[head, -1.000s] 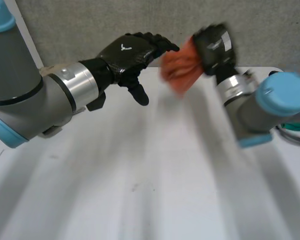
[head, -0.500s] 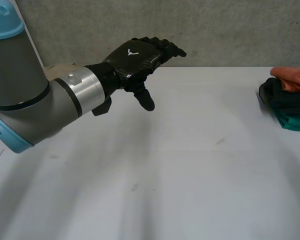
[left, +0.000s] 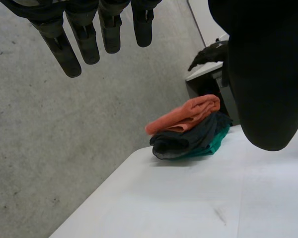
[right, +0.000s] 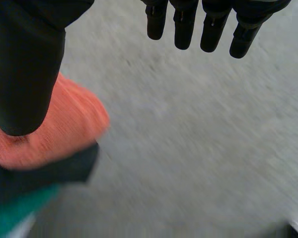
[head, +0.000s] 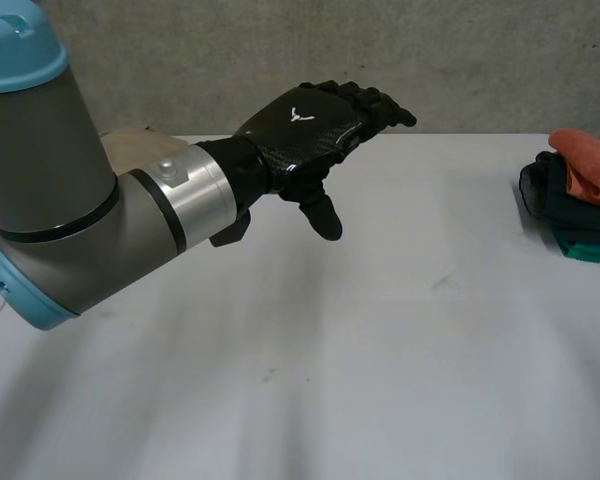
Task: Fold the laundry.
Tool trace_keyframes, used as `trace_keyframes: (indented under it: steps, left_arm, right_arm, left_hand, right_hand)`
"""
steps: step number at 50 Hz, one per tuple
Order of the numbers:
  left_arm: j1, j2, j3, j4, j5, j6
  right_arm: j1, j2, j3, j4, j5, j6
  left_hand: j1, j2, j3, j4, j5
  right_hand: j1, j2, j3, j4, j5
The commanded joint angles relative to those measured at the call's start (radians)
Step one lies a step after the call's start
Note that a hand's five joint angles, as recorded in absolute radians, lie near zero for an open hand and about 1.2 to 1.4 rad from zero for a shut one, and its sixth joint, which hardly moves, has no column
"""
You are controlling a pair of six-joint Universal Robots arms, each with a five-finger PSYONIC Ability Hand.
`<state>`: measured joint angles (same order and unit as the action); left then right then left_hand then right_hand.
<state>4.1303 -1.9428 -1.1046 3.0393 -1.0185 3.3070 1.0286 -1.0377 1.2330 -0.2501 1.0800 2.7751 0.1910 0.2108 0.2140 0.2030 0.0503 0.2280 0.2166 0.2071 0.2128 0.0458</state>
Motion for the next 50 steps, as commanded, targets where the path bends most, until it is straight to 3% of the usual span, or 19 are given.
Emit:
trace_keyframes:
  steps: [1, 4, 7, 10, 11, 14, 19, 25, 28, 33, 36, 41, 46, 50]
  left_arm:
    - [-0.001, 0.022, 0.011, 0.006, -0.002, -0.001]
    - [0.008, 0.048, 0.040, 0.024, -0.015, -0.003]
    - [0.024, 0.074, 0.086, 0.027, -0.106, -0.020]
    - [0.059, 0.084, 0.118, 0.033, -0.250, -0.027]
    - [0.100, 0.091, 0.127, 0.033, -0.315, -0.018]
    - [0.216, 0.093, 0.141, 0.024, -0.394, 0.020]
    - [0.369, 0.065, 0.118, 0.018, -0.433, 0.184]
    - [0.500, -0.141, 0.120, 0.059, -0.405, 0.386]
    - [0.547, -0.244, 0.143, 0.113, -0.371, 0.413]
    - [0.642, -0.465, 0.235, 0.258, -0.171, 0.411]
    - [0.660, -0.554, 0.305, 0.297, -0.118, 0.408]
    - [0.679, -0.752, 0.526, 0.306, -0.124, 0.393]
    - [0.689, -0.841, 0.627, 0.317, -0.111, 0.365]
    - [0.691, -0.864, 0.660, 0.335, -0.103, 0.316]
  right_arm:
    - [-0.032, -0.082, -0.036, 0.091, 0.221, -0.244]
    - [0.013, -0.113, -0.040, 0.011, 0.276, -0.290]
    - [0.128, -0.175, -0.009, -0.125, 0.265, -0.247]
    - [0.221, -0.249, 0.058, -0.250, 0.245, -0.198]
    - [0.267, -0.289, 0.110, -0.306, 0.232, -0.180]
    - [0.374, -0.324, 0.198, -0.392, 0.190, -0.175]
    - [0.554, -0.325, 0.310, -0.432, 0.172, -0.184]
    - [0.685, -0.291, 0.449, -0.433, 0.175, -0.209]
    - [0.705, -0.266, 0.497, -0.436, 0.176, -0.233]
    - [0.728, -0.208, 0.566, -0.428, 0.178, -0.311]
    - [0.720, -0.202, 0.591, -0.428, 0.178, -0.335]
    - [0.716, -0.200, 0.635, -0.426, 0.178, -0.342]
    - [0.712, -0.199, 0.652, -0.426, 0.176, -0.344]
    - [0.699, -0.197, 0.652, -0.426, 0.178, -0.345]
  left_hand:
    - [0.020, 0.000, -0.003, 0.008, -0.014]
    - [0.025, 0.006, 0.002, 0.013, -0.008]
    - [0.017, -0.003, -0.006, 0.005, -0.017]
    - [0.014, -0.006, -0.009, 0.002, -0.020]
    - [0.014, -0.006, -0.009, 0.002, -0.020]
    - [0.014, -0.006, -0.009, 0.002, -0.020]
    - [0.020, 0.000, -0.003, 0.008, -0.014]
    - [0.017, -0.003, -0.006, 0.005, -0.017]
    - [0.014, -0.006, -0.009, 0.002, -0.020]
    - [-0.001, -0.021, -0.024, -0.013, -0.035]
    - [0.020, 0.000, -0.003, 0.007, -0.014]
    - [0.031, 0.012, 0.008, 0.019, -0.003]
    - [0.075, 0.055, 0.052, 0.063, 0.041]
    - [0.251, 0.231, 0.228, 0.239, 0.217]
  right_hand:
    - [-0.053, -0.042, -0.033, -0.038, -0.046]
    - [-0.053, -0.042, -0.033, -0.038, -0.046]
    - [-0.053, -0.042, -0.033, -0.038, -0.046]
    - [-0.053, -0.042, -0.033, -0.038, -0.046]
    - [-0.053, -0.042, -0.033, -0.038, -0.046]
    - [-0.053, -0.042, -0.033, -0.038, -0.046]
    - [-0.053, -0.042, -0.033, -0.038, -0.046]
    - [-0.053, -0.042, -0.033, -0.038, -0.046]
    - [-0.053, -0.042, -0.033, -0.038, -0.046]
    - [-0.053, -0.042, -0.033, -0.038, -0.046]
    - [-0.053, -0.042, -0.033, -0.038, -0.046]
    - [-0.053, -0.042, -0.033, -0.038, -0.046]
    - [-0.053, -0.042, -0.033, -0.038, -0.046]
    - [-0.053, -0.042, -0.033, -0.038, -0.046]
